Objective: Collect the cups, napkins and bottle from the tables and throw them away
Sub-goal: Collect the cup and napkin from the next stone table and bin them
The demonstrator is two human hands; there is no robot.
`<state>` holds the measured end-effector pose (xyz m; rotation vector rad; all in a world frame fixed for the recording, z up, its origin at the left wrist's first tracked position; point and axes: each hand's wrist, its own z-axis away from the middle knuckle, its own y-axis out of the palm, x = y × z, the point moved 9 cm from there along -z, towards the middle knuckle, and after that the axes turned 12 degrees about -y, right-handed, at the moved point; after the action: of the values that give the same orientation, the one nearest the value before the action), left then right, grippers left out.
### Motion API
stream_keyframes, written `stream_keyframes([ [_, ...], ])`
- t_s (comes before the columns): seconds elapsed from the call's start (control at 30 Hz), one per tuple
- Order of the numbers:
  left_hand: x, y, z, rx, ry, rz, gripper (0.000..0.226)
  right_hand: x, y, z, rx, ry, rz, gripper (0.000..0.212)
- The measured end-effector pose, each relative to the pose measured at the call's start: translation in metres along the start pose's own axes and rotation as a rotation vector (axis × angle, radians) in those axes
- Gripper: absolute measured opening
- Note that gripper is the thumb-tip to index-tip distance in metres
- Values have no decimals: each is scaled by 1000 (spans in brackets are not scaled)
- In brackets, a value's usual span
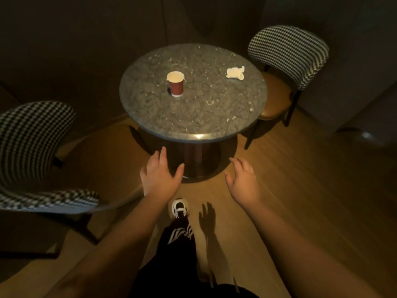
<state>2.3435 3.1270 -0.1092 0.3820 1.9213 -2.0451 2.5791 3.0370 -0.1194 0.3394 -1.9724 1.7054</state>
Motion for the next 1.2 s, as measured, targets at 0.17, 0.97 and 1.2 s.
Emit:
stream_keyframes([
  [0.17, -32, 22, -134, -8, -11, 39, 78, -22, 14, -122, 15, 19, 2, 49],
  [0.97, -176, 99, -442, 138, 65, 348, 91, -128, -2, -453, 12, 111, 141, 56],
  [1.2, -227, 124, -448, 136, 105, 367, 89, -195, 7, -544, 166, 102, 237, 84],
])
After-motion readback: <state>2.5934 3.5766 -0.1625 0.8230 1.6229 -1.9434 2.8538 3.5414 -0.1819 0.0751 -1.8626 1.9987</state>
